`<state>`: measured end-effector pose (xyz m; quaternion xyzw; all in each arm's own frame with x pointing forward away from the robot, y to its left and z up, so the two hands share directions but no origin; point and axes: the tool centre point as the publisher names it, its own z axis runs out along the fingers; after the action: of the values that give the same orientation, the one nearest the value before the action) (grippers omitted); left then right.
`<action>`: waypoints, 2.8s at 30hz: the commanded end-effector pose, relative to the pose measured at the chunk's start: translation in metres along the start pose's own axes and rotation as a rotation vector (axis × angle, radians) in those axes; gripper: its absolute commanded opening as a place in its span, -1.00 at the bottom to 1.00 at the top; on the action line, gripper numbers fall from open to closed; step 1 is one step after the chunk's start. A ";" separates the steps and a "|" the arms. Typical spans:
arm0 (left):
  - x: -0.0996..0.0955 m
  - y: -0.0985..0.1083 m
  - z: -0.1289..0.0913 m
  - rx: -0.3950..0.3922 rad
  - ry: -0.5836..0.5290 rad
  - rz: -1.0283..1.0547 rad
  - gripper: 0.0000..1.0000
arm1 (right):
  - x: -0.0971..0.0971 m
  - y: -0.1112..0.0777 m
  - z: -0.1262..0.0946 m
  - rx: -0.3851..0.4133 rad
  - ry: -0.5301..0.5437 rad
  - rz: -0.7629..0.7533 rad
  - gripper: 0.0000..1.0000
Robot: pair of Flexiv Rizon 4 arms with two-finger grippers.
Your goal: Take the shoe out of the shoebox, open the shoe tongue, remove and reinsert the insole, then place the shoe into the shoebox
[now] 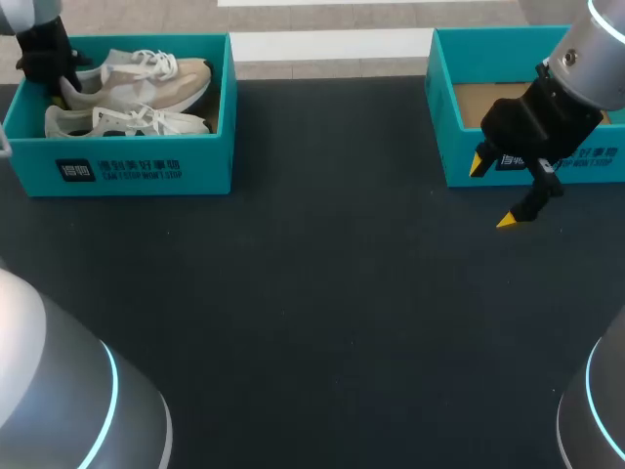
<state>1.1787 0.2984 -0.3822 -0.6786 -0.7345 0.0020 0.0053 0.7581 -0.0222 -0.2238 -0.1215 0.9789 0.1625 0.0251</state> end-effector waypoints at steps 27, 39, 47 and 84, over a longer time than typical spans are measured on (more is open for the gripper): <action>0.008 -0.004 -0.007 -0.007 0.043 -0.067 0.99 | -0.001 0.000 0.001 0.001 0.002 0.000 1.00; 0.007 -0.008 -0.043 -0.025 -0.034 -0.028 1.00 | -0.001 0.000 0.001 0.001 0.002 0.000 1.00; -0.007 -0.009 -0.076 -0.026 -0.055 -0.005 1.00 | -0.001 0.000 0.001 0.001 0.002 0.000 1.00; -0.032 -0.091 -0.127 -0.073 -0.026 -0.029 1.00 | -0.001 0.000 0.001 0.001 0.002 0.000 1.00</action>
<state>1.1260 0.2655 -0.2599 -0.6686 -0.7433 0.0160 -0.0120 0.7581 -0.0222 -0.2238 -0.1214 0.9789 0.1626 0.0251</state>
